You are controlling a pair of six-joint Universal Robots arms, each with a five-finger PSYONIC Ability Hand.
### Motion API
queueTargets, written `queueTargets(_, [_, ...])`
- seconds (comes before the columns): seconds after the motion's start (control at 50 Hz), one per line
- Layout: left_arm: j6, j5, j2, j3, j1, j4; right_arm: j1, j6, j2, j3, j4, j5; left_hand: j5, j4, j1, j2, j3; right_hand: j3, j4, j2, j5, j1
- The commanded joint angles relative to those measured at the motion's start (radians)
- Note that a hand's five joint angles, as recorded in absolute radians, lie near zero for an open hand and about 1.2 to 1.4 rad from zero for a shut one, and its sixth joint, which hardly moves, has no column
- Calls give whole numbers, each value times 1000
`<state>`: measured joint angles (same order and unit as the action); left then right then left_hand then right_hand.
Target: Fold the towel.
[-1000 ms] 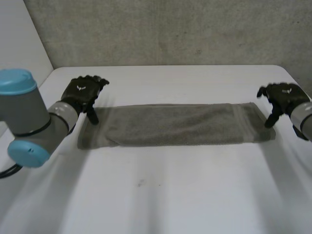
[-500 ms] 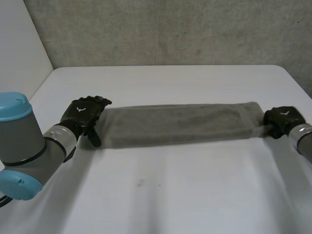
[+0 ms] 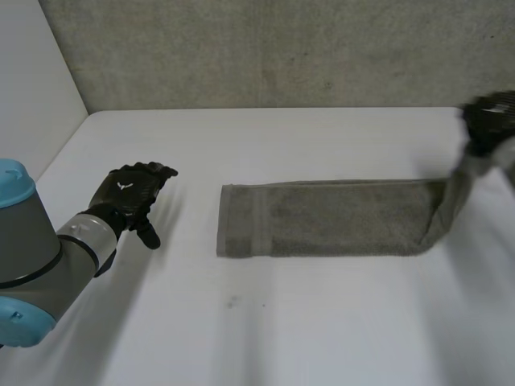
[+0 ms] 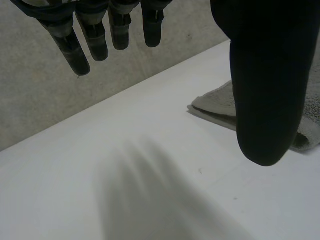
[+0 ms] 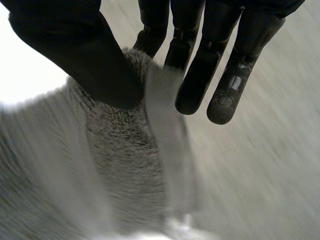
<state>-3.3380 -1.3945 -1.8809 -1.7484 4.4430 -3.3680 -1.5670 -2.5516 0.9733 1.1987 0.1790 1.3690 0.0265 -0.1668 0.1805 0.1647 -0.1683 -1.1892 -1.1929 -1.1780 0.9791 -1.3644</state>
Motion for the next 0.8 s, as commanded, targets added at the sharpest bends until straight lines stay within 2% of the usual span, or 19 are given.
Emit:
queueTargets(0.02, [0,-1,6,0,-1,-5,-410,-50,-70,-37,88,-45,-27,-8,-6,10,-6,-207,-203,-218,243,-32])
queueTargets(0.04, [0,-1,6,0,-1,-5,-471,-52,-93,-39,112,-62,-27,-8,-6,10,-6,-207,-203,-218,243,-32])
queueTargets(0.1, [0,-1,5,3,-4,-11,-524,-52,-117,-39,126,-76,-27,-8,-6,10,-6,-207,-203,-218,243,-32])
queueTargets(0.14, [0,-1,5,4,-11,-25,-603,-52,-172,-38,131,-105,-27,-8,-6,10,-6,-207,-203,-218,243,-32])
queueTargets(0.28, [2,-3,2,9,-19,-47,-683,-56,-261,-36,114,-107,-27,-8,-6,10,-6,-207,-203,-218,243,-32])
queueTargets(0.3, [2,-3,-4,13,-25,-48,-683,-55,-271,-36,99,-100,-27,-8,-6,10,-6,7,11,-4,29,182])
queueTargets(0.32, [2,-3,-4,13,-25,-48,-683,-55,-271,-36,99,-100,-27,-8,-6,10,-6,9,13,-2,26,184])
queueTargets(0.34, [2,-3,-9,18,-33,-48,-683,-58,-269,-36,76,-91,-27,-8,-6,10,-6,579,583,568,-543,754])
queueTargets(0.36, [2,-3,-12,26,-43,-48,-679,-59,-257,-33,54,-81,-27,-8,-6,10,-6,1012,1016,1001,-976,1187])
queueTargets(0.44, [2,-3,-21,44,-67,-54,-666,-84,-193,-22,8,-42,-27,-8,-6,10,-6,1015,1018,1003,-979,1190])
queueTargets(0.48, [2,-3,-24,56,-76,-59,-587,-163,-106,16,-33,-16,-27,-8,-6,10,-6,1015,1018,1003,-979,1190])
queueTargets(0.54, [12,-4,-27,87,-96,-70,-538,-222,-62,51,-50,-16,-27,-8,-6,10,-6,1015,1018,1003,-979,1190])
queueTargets(0.58, [31,-4,-44,124,-125,-79,-463,-310,11,123,-68,-28,-20,-14,1,16,-13,1015,1018,1003,-979,1190])
queueTargets(0.64, [49,-6,-69,171,-160,-82,-417,-345,53,203,-78,-50,-17,-17,4,19,-16,1015,1018,1003,-979,1190])
queueTargets(0.8, [64,-14,-187,306,-258,-80,-297,-312,105,401,-61,-120,1,-35,21,37,-34,1015,1018,1003,-979,1190])
